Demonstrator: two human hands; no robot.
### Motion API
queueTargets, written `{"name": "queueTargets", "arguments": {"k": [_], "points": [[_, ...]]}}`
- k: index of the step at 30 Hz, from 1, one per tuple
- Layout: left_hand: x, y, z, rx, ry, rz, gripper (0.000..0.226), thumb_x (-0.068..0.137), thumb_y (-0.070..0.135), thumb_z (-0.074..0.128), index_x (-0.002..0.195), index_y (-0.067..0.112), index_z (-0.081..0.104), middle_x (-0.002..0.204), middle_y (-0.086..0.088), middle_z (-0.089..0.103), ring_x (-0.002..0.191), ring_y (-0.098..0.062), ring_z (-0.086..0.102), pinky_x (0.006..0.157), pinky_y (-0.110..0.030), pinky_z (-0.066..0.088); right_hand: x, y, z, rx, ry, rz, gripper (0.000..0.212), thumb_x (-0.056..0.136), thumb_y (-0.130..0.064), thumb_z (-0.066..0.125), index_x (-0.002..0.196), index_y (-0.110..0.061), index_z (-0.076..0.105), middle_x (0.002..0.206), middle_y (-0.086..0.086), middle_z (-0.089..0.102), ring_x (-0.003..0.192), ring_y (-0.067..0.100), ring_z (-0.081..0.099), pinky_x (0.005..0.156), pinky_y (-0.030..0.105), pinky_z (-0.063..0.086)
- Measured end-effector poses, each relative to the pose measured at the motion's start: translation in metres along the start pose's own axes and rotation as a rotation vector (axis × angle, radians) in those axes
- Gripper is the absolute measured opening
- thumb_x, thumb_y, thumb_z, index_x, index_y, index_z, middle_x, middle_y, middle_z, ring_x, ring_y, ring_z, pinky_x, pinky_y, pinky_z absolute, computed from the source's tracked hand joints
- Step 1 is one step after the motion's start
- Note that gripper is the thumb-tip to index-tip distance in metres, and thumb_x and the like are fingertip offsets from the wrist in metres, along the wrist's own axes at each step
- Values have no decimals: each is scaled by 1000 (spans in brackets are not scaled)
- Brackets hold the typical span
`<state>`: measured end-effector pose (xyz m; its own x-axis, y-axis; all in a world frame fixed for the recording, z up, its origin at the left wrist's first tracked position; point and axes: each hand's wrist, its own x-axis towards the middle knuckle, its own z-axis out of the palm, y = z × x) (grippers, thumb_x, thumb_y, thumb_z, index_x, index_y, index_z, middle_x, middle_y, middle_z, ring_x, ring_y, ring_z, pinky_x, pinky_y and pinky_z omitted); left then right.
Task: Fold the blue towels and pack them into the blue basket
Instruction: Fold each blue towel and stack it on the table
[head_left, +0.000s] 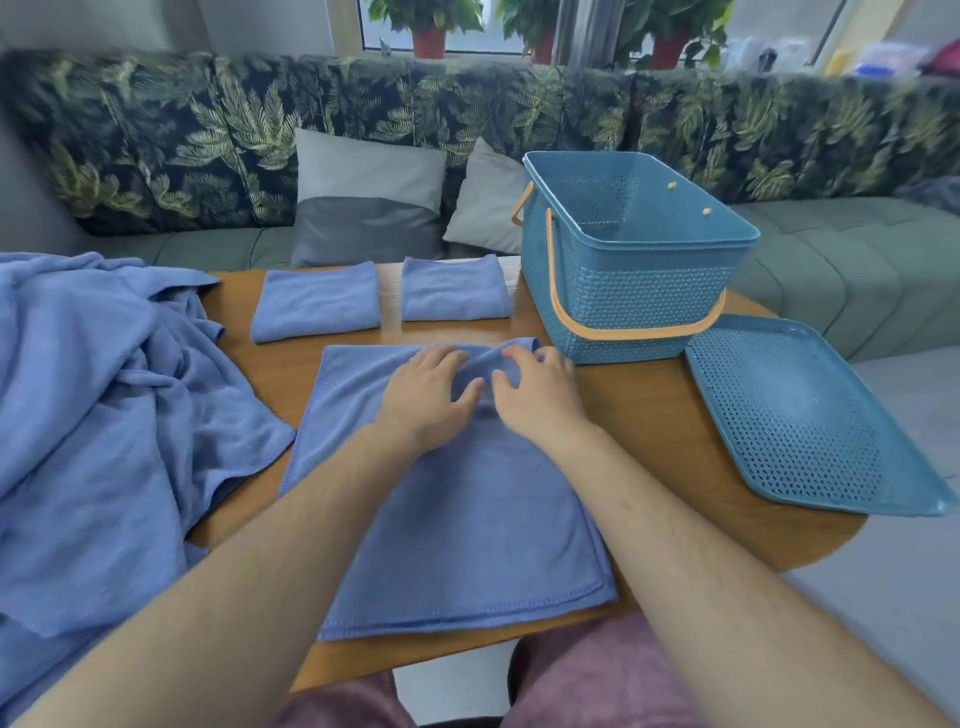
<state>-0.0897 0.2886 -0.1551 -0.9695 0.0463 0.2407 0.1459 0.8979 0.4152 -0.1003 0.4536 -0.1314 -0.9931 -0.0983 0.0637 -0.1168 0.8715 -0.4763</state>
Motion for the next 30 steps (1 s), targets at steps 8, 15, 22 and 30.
{"name": "queueTargets", "arguments": {"k": [8,15,22,30], "points": [[18,-4,22,108,-178,-74,64,101,62,27,158,33,27,167,10,14,155,-14,4,126,-41,0,20,24,15,-149,131,132,45,101,-35,46,142,-15,51,141,9,50,130,32,40,107,42,33],[19,-3,20,237,-259,-45,64,102,55,22,161,33,8,169,5,-2,155,-20,-8,125,-45,-5,7,-8,31,-84,134,-305,55,99,-20,44,154,-18,40,158,5,39,144,25,36,116,43,32],[21,-2,17,135,-248,-126,58,105,46,17,161,31,13,169,2,-1,156,-18,-4,125,-41,-6,3,9,36,-255,-155,-46,66,107,-48,11,162,-12,5,170,5,-5,156,15,-9,126,37,-8],[-24,22,3,221,-132,-51,62,104,37,33,161,17,18,169,-4,7,156,-24,0,126,-44,1,-54,-1,15,-361,-106,-162,61,109,-34,22,162,-9,5,170,8,-7,156,22,-10,127,41,-5]]}}
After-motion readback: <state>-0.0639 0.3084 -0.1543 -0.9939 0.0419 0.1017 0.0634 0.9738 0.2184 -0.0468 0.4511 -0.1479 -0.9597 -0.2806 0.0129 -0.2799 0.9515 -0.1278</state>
